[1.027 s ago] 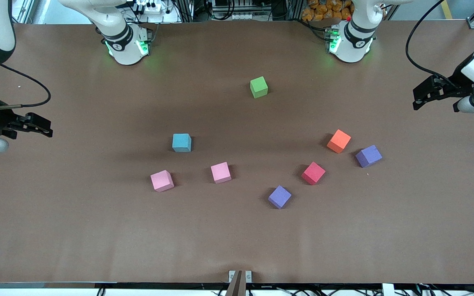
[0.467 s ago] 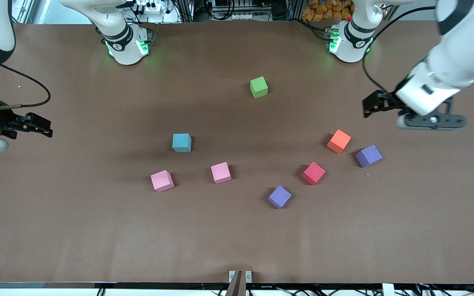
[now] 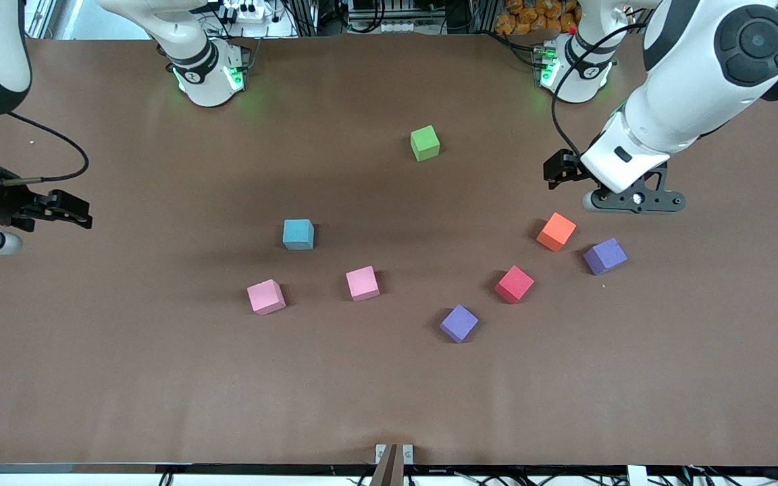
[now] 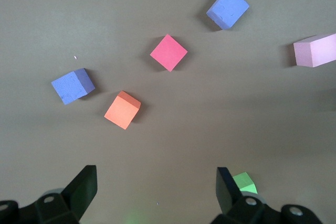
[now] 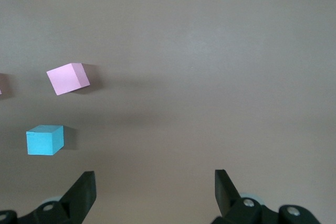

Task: Arrange blocks into number 1
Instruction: 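Move the left gripper toward the green block while the right gripper reaches cyan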

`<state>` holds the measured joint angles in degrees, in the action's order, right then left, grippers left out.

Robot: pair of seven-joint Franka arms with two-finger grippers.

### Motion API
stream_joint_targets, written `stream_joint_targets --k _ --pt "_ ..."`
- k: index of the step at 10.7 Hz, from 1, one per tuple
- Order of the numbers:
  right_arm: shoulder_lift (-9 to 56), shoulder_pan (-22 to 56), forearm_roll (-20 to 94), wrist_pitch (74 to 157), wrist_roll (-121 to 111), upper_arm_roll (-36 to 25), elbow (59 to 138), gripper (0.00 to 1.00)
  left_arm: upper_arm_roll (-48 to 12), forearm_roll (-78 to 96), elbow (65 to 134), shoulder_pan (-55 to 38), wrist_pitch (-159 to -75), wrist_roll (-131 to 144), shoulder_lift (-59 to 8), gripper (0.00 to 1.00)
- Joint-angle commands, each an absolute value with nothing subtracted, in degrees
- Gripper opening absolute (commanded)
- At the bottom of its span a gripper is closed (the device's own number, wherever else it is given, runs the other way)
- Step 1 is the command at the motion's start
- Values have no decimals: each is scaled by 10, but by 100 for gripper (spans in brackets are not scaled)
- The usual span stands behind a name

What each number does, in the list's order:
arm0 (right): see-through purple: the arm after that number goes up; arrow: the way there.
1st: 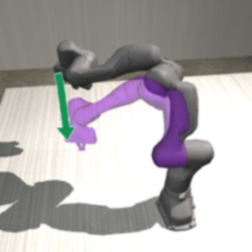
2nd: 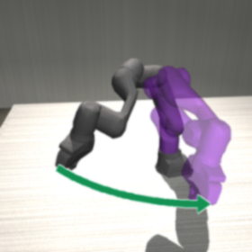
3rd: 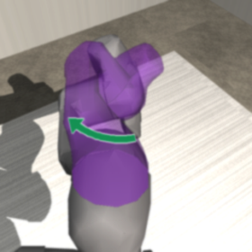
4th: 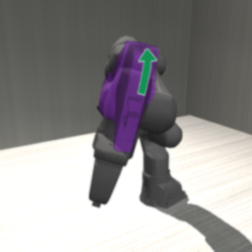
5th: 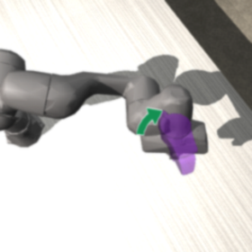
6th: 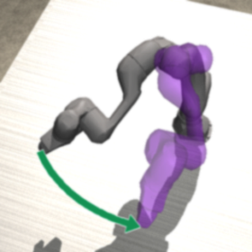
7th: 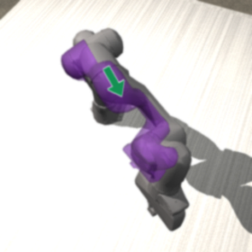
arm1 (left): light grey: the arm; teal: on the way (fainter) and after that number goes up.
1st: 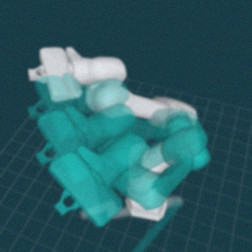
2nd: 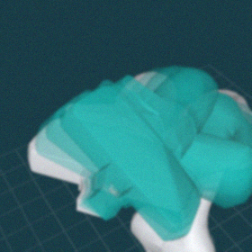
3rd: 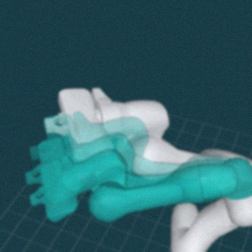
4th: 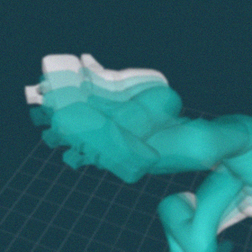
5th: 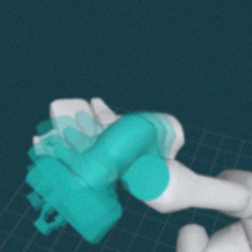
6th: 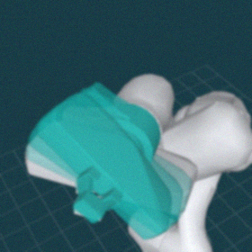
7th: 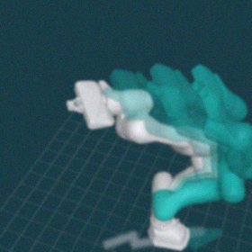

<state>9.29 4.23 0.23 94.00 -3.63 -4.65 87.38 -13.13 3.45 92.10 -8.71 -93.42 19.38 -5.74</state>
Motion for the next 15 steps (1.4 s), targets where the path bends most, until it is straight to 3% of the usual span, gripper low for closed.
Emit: stream_joint_targets --k 1,9,15 --pt "112 47 21 959 -27 -43 871 100 -149 41 940 -97 -955 239 -52 100" --pt "146 96 22 1009 -3 -43 900 100 -150 38 943 -209 -994 385 -104 100" --pt "157 155 25 1133 79 -43 999 100 -151 40 976 -275 -1049 463 -132 100"
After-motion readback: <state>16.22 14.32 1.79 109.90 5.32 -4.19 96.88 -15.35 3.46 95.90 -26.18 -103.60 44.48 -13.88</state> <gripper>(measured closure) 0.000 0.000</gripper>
